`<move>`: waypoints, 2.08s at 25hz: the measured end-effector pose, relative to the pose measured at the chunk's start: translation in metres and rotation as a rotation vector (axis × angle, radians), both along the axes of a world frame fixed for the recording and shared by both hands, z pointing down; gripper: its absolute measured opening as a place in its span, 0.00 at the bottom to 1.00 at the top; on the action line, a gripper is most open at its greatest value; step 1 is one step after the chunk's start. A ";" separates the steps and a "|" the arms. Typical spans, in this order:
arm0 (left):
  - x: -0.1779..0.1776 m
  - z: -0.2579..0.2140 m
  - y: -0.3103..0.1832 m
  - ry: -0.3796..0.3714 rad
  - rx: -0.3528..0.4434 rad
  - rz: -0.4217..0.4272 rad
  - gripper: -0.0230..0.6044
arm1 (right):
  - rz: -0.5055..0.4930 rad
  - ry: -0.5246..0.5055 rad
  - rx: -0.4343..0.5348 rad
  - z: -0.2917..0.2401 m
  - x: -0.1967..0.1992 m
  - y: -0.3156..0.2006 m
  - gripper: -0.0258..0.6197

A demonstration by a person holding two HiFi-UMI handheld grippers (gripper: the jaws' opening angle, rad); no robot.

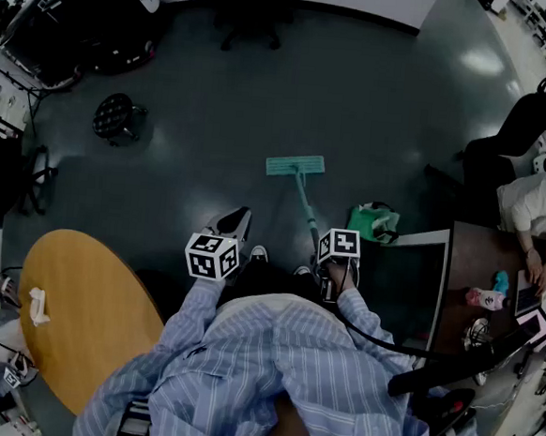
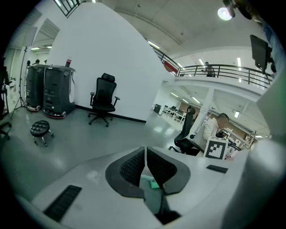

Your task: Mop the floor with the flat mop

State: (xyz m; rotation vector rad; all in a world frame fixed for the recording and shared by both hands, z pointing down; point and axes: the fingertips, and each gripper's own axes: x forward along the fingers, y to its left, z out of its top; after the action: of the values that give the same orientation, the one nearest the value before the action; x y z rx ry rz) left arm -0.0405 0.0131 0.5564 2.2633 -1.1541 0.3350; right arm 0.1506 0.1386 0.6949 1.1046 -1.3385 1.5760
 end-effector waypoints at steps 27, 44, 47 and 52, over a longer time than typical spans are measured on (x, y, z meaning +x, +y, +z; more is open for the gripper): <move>-0.030 0.007 -0.016 0.016 -0.018 0.023 0.07 | 0.048 0.052 0.038 -0.003 -0.020 -0.023 0.23; -0.043 -0.001 -0.110 0.042 -0.010 0.102 0.07 | 0.066 0.090 0.068 0.003 -0.043 -0.165 0.22; -0.033 0.000 -0.129 0.036 -0.011 0.089 0.07 | 0.055 0.090 0.075 0.005 -0.034 -0.201 0.22; -0.022 0.005 -0.174 0.026 -0.023 0.012 0.07 | 0.011 0.094 0.085 0.010 -0.016 -0.282 0.22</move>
State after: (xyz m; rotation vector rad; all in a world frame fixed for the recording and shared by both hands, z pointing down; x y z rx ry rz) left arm -0.0625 -0.1609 0.5612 2.2492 -1.1187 0.3203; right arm 0.1348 -0.1434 0.7049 1.2252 -1.3491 1.4680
